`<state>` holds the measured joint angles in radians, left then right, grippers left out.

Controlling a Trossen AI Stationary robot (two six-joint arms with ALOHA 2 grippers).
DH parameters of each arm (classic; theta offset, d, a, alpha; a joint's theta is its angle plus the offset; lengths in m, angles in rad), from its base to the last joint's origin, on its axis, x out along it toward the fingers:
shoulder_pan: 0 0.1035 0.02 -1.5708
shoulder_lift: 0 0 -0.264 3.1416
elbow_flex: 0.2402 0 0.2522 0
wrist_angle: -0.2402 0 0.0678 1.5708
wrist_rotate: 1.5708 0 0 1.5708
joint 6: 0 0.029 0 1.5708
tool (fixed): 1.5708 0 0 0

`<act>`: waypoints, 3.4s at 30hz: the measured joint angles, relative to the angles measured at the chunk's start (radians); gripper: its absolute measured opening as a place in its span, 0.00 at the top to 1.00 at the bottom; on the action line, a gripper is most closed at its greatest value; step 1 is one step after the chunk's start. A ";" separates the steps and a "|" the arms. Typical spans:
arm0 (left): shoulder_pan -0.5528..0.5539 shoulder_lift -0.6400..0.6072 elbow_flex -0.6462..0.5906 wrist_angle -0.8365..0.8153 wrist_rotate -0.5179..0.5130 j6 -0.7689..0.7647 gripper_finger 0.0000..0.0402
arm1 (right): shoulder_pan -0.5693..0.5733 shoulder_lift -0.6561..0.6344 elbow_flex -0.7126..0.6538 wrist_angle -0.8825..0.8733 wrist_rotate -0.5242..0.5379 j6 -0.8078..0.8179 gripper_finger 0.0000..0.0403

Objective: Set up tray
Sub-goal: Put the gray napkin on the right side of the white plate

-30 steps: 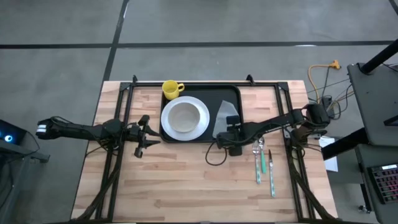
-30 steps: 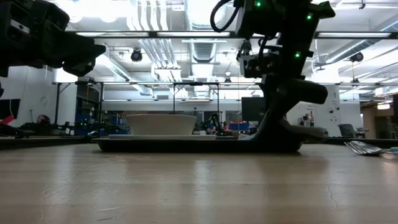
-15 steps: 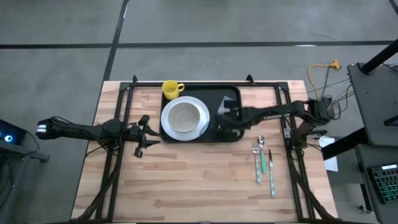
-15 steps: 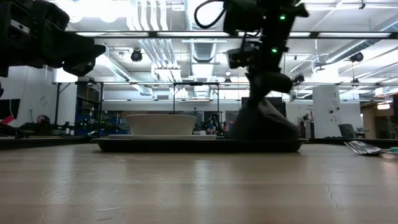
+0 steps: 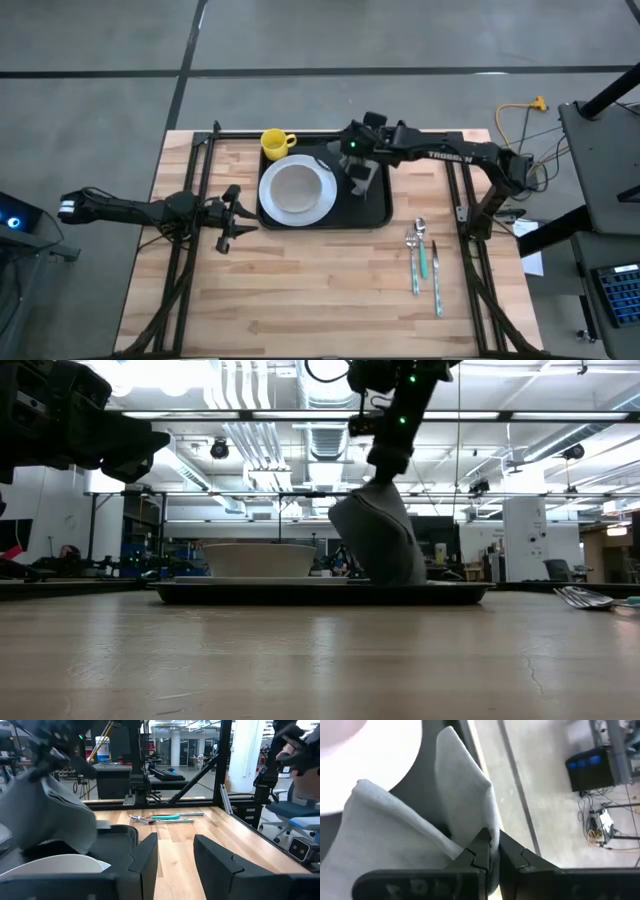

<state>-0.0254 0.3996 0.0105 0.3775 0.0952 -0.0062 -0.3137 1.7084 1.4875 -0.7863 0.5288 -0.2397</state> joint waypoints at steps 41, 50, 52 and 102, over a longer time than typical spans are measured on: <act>0.000 0.000 0.000 0.000 0.000 0.000 0.73 | -0.107 -0.003 -0.116 -0.102 -0.189 0.239 0.98; 0.000 0.000 0.000 0.000 0.000 0.000 0.73 | -0.099 -0.005 -0.189 -0.175 -0.248 0.238 0.98; 0.000 0.000 0.000 0.000 0.000 0.000 0.73 | -0.095 -0.006 -0.190 -0.222 -0.250 0.240 0.98; 0.000 -0.001 0.000 0.000 0.000 0.000 0.73 | -0.095 -0.014 -0.179 -0.262 -0.561 -0.229 0.50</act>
<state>-0.0257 0.3988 0.0109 0.3774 0.0952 -0.0062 -0.4085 1.6941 1.3089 -1.0480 -0.0323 -0.4684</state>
